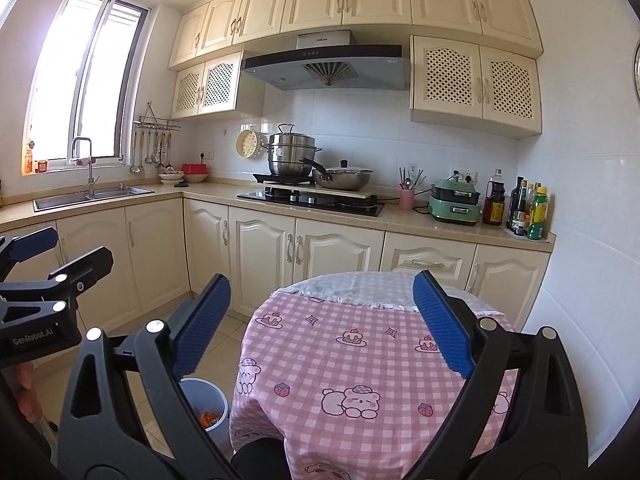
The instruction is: Collect trash
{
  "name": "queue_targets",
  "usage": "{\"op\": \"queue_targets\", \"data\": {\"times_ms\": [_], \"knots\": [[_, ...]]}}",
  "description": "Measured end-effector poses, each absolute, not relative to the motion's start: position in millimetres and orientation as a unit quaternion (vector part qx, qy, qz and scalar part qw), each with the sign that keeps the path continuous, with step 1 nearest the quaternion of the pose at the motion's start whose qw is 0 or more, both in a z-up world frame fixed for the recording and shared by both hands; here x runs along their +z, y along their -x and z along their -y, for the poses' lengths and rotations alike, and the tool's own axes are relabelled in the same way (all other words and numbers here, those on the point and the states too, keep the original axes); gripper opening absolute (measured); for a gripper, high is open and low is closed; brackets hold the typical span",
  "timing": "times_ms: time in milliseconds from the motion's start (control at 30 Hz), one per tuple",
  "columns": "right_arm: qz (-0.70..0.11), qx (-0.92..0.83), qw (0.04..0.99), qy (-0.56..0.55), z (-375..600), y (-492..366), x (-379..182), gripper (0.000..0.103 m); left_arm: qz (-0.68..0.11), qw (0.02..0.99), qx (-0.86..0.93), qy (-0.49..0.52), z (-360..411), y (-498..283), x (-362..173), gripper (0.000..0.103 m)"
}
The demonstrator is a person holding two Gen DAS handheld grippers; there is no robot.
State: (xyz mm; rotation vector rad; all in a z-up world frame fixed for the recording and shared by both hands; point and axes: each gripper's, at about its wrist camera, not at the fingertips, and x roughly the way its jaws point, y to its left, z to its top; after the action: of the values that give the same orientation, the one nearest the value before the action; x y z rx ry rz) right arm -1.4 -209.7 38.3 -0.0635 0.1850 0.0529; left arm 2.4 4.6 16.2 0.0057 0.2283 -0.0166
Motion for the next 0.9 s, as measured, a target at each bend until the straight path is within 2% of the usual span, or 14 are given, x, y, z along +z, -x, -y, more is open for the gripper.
{"op": "queue_targets", "data": {"times_ms": [900], "knots": [[-0.102, 0.029, 0.994, 0.036, 203.4, -3.9, 32.4, 0.091, -0.120, 0.993, -0.008, 0.003, -9.6, -2.7, 9.5, 0.094]]}}
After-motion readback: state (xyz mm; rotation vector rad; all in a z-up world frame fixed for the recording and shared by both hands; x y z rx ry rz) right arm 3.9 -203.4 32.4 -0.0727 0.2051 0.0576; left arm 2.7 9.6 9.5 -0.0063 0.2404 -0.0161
